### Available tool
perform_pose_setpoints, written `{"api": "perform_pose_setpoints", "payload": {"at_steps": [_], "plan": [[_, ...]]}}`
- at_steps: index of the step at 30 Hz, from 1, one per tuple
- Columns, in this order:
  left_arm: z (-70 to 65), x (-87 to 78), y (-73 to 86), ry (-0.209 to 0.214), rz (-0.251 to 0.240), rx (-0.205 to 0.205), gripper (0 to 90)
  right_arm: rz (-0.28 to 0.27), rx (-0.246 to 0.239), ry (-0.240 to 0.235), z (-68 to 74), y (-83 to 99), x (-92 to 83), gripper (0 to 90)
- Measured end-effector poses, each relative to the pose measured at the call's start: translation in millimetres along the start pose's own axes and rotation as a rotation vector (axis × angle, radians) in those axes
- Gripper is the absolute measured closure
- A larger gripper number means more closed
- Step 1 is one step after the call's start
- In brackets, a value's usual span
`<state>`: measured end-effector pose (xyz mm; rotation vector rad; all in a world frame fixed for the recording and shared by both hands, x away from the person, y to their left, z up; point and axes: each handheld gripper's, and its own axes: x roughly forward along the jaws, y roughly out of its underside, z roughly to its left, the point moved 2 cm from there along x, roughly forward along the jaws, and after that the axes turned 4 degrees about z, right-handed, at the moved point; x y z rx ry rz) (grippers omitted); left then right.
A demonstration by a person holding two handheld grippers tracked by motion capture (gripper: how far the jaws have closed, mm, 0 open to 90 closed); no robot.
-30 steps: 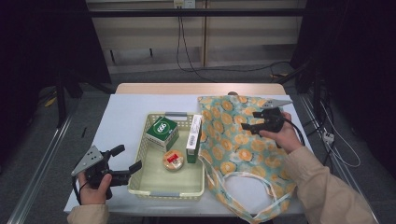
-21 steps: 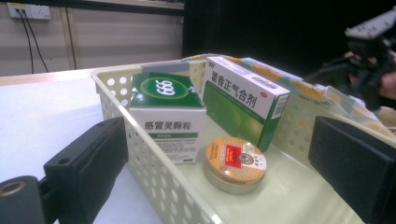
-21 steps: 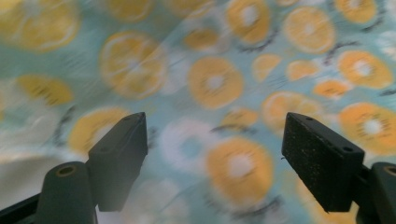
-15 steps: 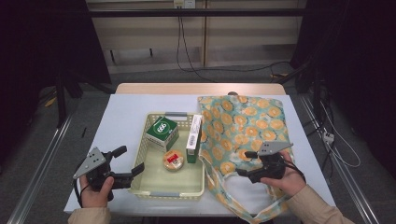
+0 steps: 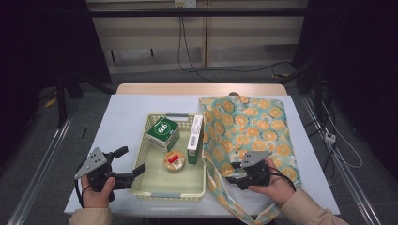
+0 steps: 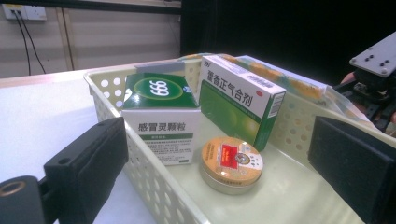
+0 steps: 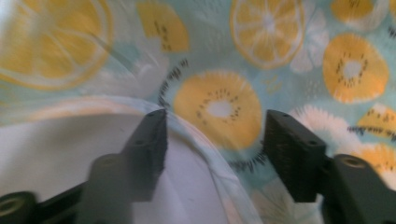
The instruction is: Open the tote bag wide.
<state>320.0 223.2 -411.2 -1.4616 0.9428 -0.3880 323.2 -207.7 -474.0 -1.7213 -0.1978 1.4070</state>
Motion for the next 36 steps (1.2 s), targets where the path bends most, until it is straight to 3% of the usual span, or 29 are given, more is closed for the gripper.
{"api": "perform_pose_setpoints", "payload": {"at_steps": [3,6,11,17,21,33,34,36], "plan": [[0.5,-0.2,-0.7,0.0,-0.006,0.0,5.0,-0.007,0.003,-0.001,0.0,-0.7,0.9,55.2],[1.1,-0.2,-1.0,-0.002,-0.002,0.002,5.0,-0.008,-0.021,-0.032,0.5,-2.1,1.9,64.8],[-0.5,0.3,-1.9,0.001,-0.008,0.003,5.0,-0.016,0.015,-0.064,-10.8,-3.3,4.0,89.4],[0.0,-0.2,-1.6,-0.004,-0.008,0.005,5.0,-0.016,0.005,-0.063,-11.2,-3.9,4.2,90.0],[0.9,-1.2,-1.5,-0.006,-0.009,0.006,5.0,-0.026,0.06,-0.058,-16.6,-4.2,3.8,90.0],[0.3,0.5,-1.9,-0.004,-0.004,0.006,5.1,-0.039,0.123,0.007,-33.8,-14.5,13.4,90.0],[0.3,0.4,-1.7,-0.003,-0.002,0.008,5.1,-0.048,0.129,-0.002,-34.5,-15.2,13.0,90.0],[0.0,0.1,-1.7,-0.002,-0.004,0.008,5.1,-0.055,0.121,-0.065,-30.4,-16.1,10.2,90.0]]}}
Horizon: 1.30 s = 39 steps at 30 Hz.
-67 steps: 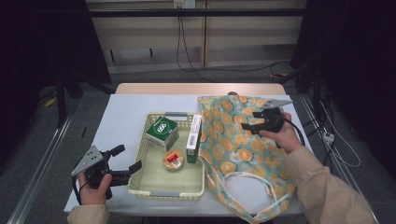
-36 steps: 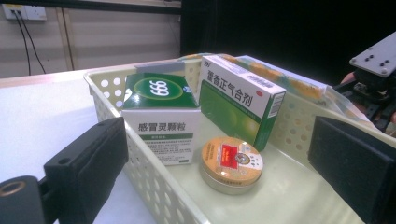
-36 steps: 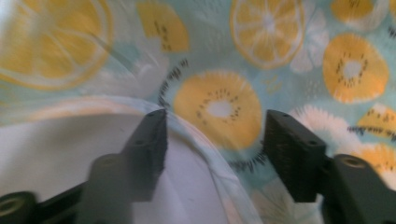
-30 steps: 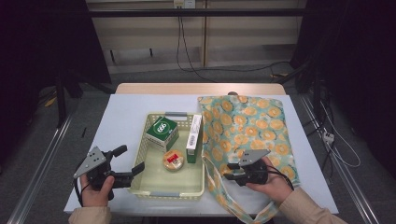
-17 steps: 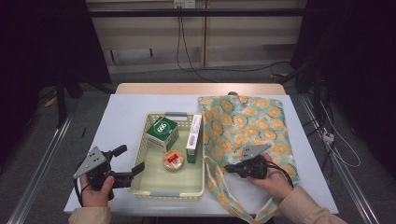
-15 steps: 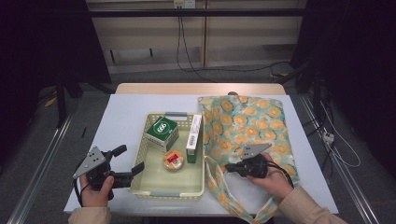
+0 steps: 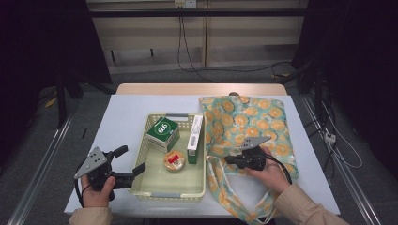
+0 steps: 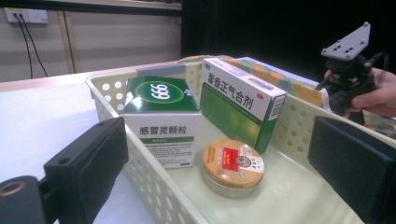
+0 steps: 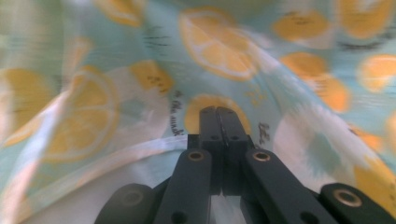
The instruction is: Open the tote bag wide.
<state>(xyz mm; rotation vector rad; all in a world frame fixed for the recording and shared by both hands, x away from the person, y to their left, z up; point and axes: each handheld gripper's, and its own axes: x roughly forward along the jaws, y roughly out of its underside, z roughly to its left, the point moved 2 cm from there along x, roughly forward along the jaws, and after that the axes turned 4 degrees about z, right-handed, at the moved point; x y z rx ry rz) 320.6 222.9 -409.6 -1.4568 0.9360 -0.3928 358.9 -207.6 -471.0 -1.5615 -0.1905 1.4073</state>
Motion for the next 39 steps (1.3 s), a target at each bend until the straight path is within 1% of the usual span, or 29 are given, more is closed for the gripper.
{"api": "perform_pose_setpoints", "payload": {"at_steps": [2,4,5,6,7,8,9,10,11,12,13,14,16,17,18,19,20,21,22,23,24,25,26,29,32,33,34,35,39], "plan": [[0.1,-0.6,-0.2,0.001,0.0,0.001,5.1,0.009,-0.029,-0.032,9.0,0.5,-3.5,90.0],[0.8,-1.1,-0.3,0.0,-0.006,-0.002,5.1,-0.008,-0.053,-0.048,16.5,2.4,-7.2,90.0],[1.1,-1.4,-0.2,-0.002,-0.006,-0.001,5.0,-0.001,-0.072,-0.052,19.3,3.7,-8.8,86.8],[1.5,-1.8,-0.3,-0.001,-0.004,0.002,5.1,-0.008,-0.071,-0.051,22.1,4.7,-10.1,81.2],[1.4,-1.9,-0.4,0.001,-0.005,-0.002,5.1,-0.016,-0.063,-0.046,23.4,5.6,-11.4,73.1],[1.1,-2.0,-0.7,0.0,-0.007,-0.003,5.1,-0.011,-0.062,-0.027,24.1,6.2,-12.2,60.8],[0.7,-1.8,-1.0,-0.001,-0.013,-0.004,5.1,-0.011,-0.062,-0.027,24.1,6.2,-12.2,60.8],[0.2,-1.9,-1.4,0.002,-0.013,-0.003,5.1,0.014,-0.088,0.007,25.0,8.2,-13.6,52.5],[-0.1,-2.2,-1.8,0.001,-0.01,0.002,5.1,0.02,-0.092,0.011,24.6,9.6,-14.5,52.1],[-0.6,-2.1,-2.0,0.002,-0.012,0.001,5.1,0.024,-0.091,0.031,23.3,11.2,-15.3,50.4],[-0.6,-2.1,-2.1,0.002,-0.011,0.004,5.1,0.024,-0.091,0.031,23.3,11.2,-15.3,50.4],[-0.5,-2.0,-2.2,0.003,-0.011,0.006,5.1,0.059,-0.095,0.065,19.2,15.5,-16.4,50.2],[-0.5,-1.8,-2.3,0.004,-0.011,0.006,5.1,0.076,-0.062,0.046,15.7,19.9,-16.8,50.3],[-0.5,-1.7,-2.3,0.003,-0.011,0.006,5.1,0.069,-0.057,0.047,15.2,21.4,-17.8,51.3],[-0.4,-1.5,-2.3,0.005,-0.011,0.007,5.1,0.069,-0.057,0.047,15.2,21.4,-17.8,51.3],[-0.5,-1.4,-2.1,0.004,-0.011,0.006,5.1,0.086,-0.07,0.074,16.6,21.1,-18.4,55.8],[-0.5,-1.0,-1.9,0.003,-0.009,0.004,5.1,0.091,-0.074,0.078,17.3,20.6,-17.8,58.3],[-0.6,-0.8,-1.6,0.003,-0.008,0.002,5.1,0.091,-0.074,0.078,17.3,20.6,-17.8,58.3],[-0.3,-0.7,-1.5,0.002,-0.005,0.003,5.1,0.082,-0.068,0.065,17.7,20.9,-17.3,68.5],[-0.2,-0.6,-1.5,0.001,-0.003,0.003,5.1,0.082,-0.068,0.065,17.7,20.9,-17.3,68.5],[-0.5,-0.4,-1.6,-0.001,-0.006,0.001,5.0,0.078,-0.074,0.048,18.9,21.6,-17.1,80.3],[-0.8,-0.3,-1.9,-0.002,-0.008,0.001,5.1,0.077,-0.073,0.031,19.0,21.6,-16.8,86.1],[-1.4,-0.5,-2.4,-0.001,-0.007,0.004,5.0,0.074,-0.062,0.016,18.9,21.8,-16.1,88.5],[-2.6,0.5,-3.6,0.004,-0.008,0.011,5.1,0.078,-0.065,0.012,19.6,20.8,-15.8,90.0],[-2.5,1.5,-3.5,0.006,-0.007,0.011,5.0,0.069,-0.056,0.032,17.5,18.4,-14.6,90.0],[-2.2,1.9,-3.2,0.008,-0.006,0.011,5.1,0.064,-0.045,0.057,11.7,14.5,-11.7,90.0],[-1.7,2.0,-2.8,0.005,0.001,0.011,5.1,0.06,-0.031,0.055,8.3,12.0,-9.4,90.0],[-1.3,2.3,-2.5,0.006,0.0,0.008,5.1,0.06,-0.031,0.055,8.3,12.0,-9.4,90.0],[-0.4,2.0,-1.9,0.006,-0.001,0.006,5.1,0.036,0.023,0.092,-9.2,-1.8,2.7,90.0]]}}
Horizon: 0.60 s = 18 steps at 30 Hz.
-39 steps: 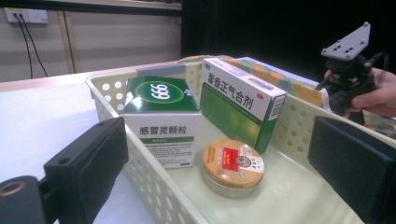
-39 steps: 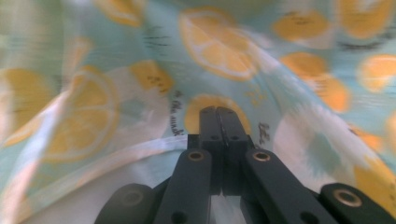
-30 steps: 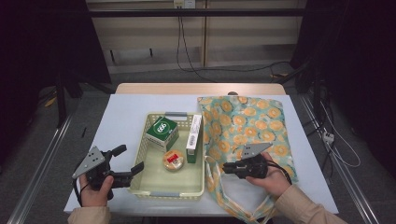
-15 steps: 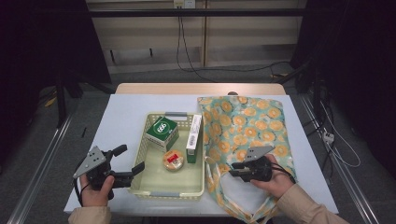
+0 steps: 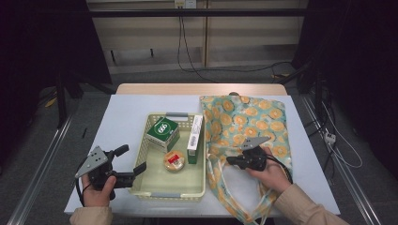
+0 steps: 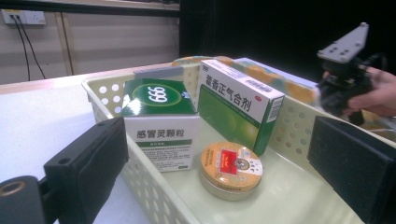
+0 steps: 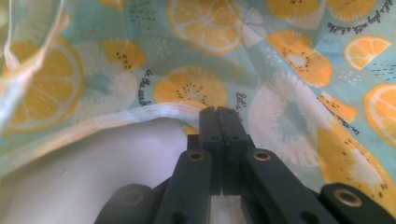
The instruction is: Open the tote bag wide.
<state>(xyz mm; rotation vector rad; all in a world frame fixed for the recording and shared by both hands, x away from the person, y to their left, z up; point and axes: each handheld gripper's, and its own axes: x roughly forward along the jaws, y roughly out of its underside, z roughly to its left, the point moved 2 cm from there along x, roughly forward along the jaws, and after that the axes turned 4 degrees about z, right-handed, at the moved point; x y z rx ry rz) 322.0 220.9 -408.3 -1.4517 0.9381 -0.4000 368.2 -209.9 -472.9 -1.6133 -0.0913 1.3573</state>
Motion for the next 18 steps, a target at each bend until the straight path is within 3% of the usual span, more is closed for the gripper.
{"api": "perform_pose_setpoints", "payload": {"at_steps": [5,6,7,8,13,18], "plan": [[0.1,0.3,1.0,-0.003,0.004,-0.006,5.1,-0.025,0.063,0.047,-19.9,-9.0,7.6,90.0],[-0.1,0.2,1.0,-0.003,0.004,-0.006,5.0,-0.041,0.1,0.076,-30.3,-12.6,10.1,90.0],[-0.2,0.1,1.1,-0.001,0.004,-0.005,5.0,-0.041,0.1,0.076,-30.3,-12.6,10.1,90.0],[0.2,-0.2,1.3,-0.002,0.008,-0.001,5.0,-0.055,0.133,0.091,-37.0,-15.6,11.6,90.0],[0.8,-0.6,2.1,-0.004,0.008,-0.004,5.0,-0.059,0.152,0.095,-40.6,-18.2,16.4,90.0],[0.7,-1.3,1.5,-0.008,0.006,-0.006,5.1,-0.086,0.21,0.128,-52.9,-21.6,16.0,90.0]]}}
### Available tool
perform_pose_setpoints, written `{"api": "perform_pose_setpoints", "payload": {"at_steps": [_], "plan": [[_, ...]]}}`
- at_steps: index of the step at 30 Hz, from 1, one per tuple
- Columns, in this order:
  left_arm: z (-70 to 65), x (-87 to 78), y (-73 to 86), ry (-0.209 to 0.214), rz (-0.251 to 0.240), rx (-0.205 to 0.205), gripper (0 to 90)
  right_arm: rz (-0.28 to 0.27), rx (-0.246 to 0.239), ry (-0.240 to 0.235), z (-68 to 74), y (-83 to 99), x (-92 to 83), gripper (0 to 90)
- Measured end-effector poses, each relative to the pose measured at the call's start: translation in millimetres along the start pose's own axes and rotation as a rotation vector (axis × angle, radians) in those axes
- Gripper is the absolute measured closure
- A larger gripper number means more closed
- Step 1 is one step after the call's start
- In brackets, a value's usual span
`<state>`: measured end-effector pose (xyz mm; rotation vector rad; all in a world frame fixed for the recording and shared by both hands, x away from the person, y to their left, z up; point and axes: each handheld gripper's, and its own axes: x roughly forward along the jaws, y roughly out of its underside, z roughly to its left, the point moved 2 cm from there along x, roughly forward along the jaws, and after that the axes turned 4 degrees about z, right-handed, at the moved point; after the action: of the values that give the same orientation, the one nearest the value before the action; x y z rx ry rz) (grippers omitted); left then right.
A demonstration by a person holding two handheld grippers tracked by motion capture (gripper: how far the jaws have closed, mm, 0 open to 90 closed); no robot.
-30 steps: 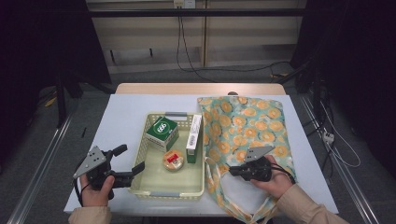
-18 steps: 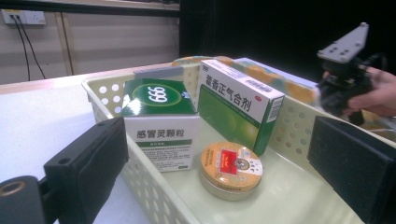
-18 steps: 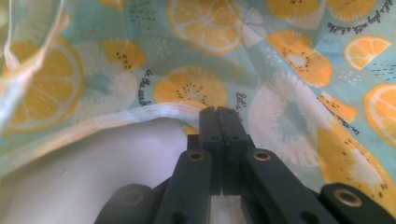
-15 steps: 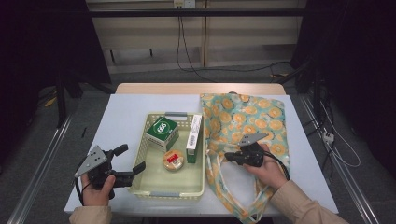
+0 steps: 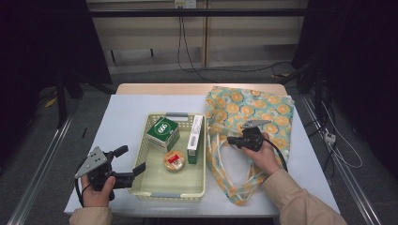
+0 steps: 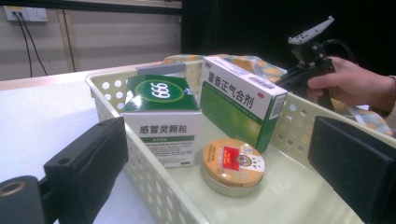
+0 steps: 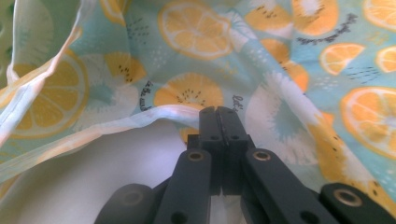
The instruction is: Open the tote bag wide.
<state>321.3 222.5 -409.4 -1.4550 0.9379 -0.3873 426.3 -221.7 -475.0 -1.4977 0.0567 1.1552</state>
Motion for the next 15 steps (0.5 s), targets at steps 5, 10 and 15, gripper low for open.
{"api": "perform_pose_setpoints", "payload": {"at_steps": [5,10,15], "plan": [[0.7,0.3,0.6,-0.001,-0.001,-0.001,5.0,-0.015,0.016,-0.023,-3.4,-1.3,2.4,90.0],[0.7,0.9,0.5,0.001,0.009,0.006,5.0,0.01,-0.011,-0.038,3.4,-1.4,5.2,90.0],[0.4,0.5,-0.9,-0.004,0.004,0.005,5.0,0.014,-0.025,-0.047,8.2,-2.9,8.1,90.0]]}}
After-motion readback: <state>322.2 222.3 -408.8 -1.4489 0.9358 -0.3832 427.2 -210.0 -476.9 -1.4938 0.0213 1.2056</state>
